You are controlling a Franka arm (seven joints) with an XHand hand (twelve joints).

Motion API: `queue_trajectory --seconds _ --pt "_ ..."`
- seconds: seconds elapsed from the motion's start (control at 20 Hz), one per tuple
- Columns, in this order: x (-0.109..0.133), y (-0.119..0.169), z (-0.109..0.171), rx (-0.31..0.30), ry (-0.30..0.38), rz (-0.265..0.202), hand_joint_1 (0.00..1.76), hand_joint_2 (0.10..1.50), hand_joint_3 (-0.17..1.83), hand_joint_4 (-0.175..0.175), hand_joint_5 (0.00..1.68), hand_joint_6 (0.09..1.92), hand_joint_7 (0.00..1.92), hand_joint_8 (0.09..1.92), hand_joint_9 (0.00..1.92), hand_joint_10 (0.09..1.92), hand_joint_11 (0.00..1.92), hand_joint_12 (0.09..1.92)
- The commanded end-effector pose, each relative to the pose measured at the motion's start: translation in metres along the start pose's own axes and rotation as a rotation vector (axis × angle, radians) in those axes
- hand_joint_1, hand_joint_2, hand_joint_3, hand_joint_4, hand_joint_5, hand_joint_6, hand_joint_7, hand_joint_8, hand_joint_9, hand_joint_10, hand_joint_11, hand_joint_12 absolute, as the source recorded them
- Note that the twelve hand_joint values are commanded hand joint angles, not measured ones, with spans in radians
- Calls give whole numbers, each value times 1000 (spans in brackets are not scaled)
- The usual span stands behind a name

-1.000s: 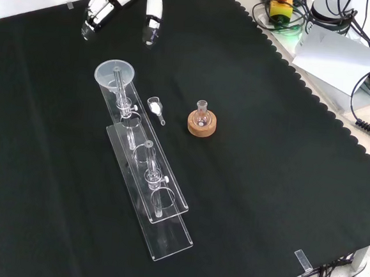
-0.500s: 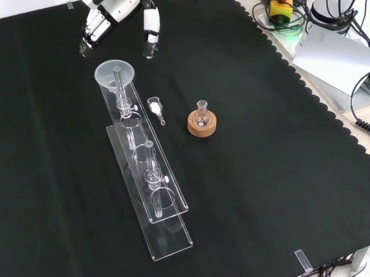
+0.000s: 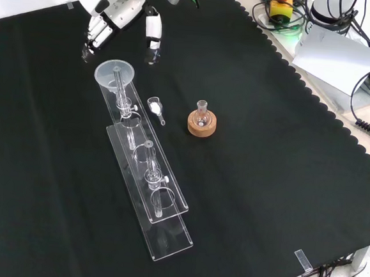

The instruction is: Pick up the funnel from the transparent funnel stand.

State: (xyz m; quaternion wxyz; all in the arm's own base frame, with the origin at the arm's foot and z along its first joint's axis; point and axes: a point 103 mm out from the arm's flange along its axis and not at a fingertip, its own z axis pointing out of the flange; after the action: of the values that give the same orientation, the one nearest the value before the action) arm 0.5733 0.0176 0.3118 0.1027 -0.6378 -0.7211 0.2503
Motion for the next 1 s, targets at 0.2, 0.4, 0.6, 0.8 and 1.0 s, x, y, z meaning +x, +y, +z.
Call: queue_trajectory --seconds 0.2,0.4,0.6,0.8,1.0 --pt "6 10 5 -3 -33 20 439 766 151 -27 0 87 0 331 110 904 522 1356" --pt "8 15 4 3 -41 0 466 759 142 -3 0 87 0 299 97 927 546 1360" --pt "11 20 4 4 -45 -24 483 758 139 41 0 87 0 294 100 938 557 1358" --pt "13 24 4 9 -60 -38 488 757 137 53 0 87 0 297 104 942 560 1357" --pt "13 27 5 25 -66 -41 489 756 136 56 0 87 0 311 103 946 562 1355"
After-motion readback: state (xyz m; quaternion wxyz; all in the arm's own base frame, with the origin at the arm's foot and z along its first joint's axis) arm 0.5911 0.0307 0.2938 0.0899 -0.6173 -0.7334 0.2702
